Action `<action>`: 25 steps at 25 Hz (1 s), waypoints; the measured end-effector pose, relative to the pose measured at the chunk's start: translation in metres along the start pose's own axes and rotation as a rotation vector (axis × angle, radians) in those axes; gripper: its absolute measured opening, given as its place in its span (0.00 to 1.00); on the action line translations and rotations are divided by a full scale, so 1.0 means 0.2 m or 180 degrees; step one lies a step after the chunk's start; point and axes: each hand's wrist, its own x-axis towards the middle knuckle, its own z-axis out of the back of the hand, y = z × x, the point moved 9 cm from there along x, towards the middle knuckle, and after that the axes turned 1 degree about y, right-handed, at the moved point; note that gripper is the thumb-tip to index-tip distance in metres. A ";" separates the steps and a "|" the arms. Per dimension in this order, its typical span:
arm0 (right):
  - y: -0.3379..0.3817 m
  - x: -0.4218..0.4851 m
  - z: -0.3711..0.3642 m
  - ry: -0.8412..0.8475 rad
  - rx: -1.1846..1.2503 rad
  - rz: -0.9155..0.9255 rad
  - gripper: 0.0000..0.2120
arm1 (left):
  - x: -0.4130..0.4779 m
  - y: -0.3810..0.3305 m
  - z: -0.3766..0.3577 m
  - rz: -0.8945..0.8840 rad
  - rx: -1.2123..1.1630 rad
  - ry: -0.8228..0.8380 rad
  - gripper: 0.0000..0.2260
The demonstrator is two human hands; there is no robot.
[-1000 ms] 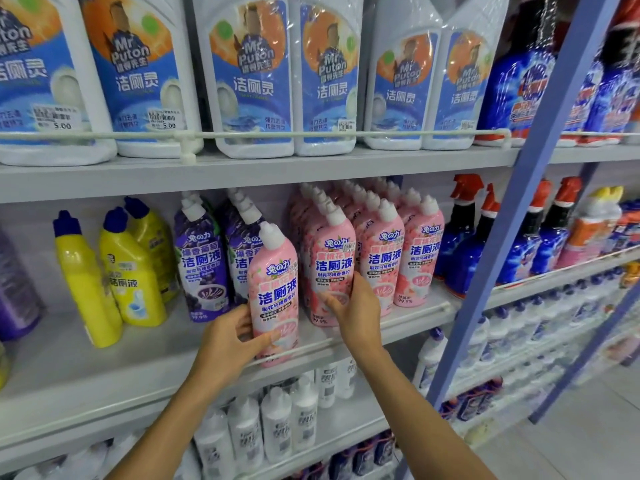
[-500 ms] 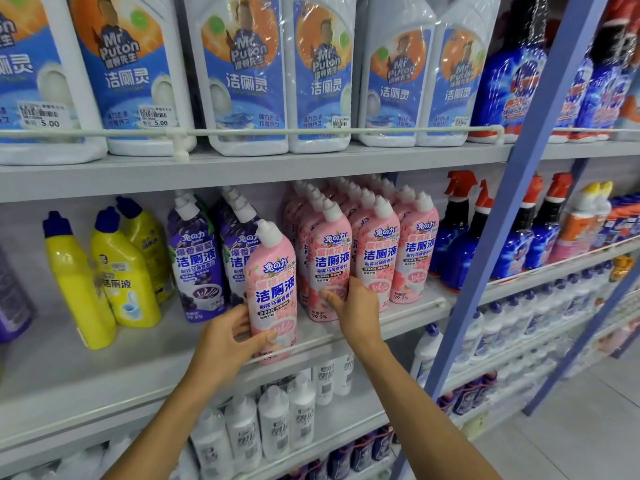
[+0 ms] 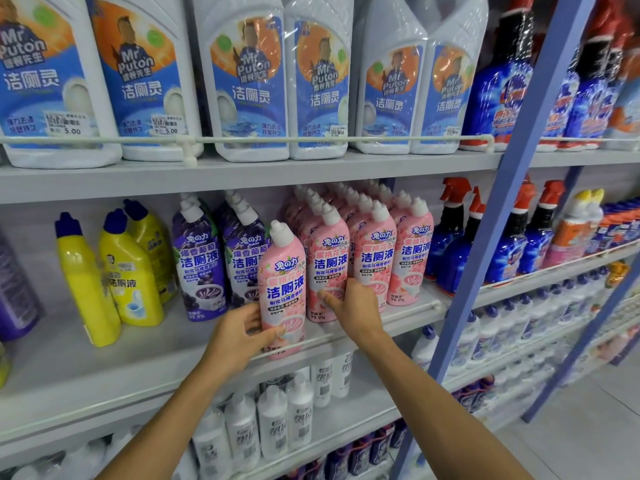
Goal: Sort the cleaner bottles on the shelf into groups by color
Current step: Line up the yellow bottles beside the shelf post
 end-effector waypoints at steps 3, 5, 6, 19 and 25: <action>0.00 0.00 0.01 0.0030 -0.0211 0.0134 0.21 | 0.00 -0.01 0.00 0.0012 0.0043 0.0027 0.19; 0.00 -0.01 0.03 0.0089 -0.0369 0.0272 0.21 | 0.00 -0.01 0.00 0.0021 0.0096 0.0038 0.19; 0.01 -0.02 0.04 0.0111 -0.0467 0.0352 0.21 | 0.00 -0.01 0.00 0.0028 0.0136 0.0046 0.18; 0.08 -0.29 0.10 0.1250 -0.1647 0.1237 0.45 | 0.03 0.00 0.01 0.0087 0.0816 0.0276 0.13; 0.37 -0.35 0.24 0.0730 -0.1164 0.1546 0.40 | 0.02 -0.02 0.03 -0.0004 0.1523 0.0265 0.16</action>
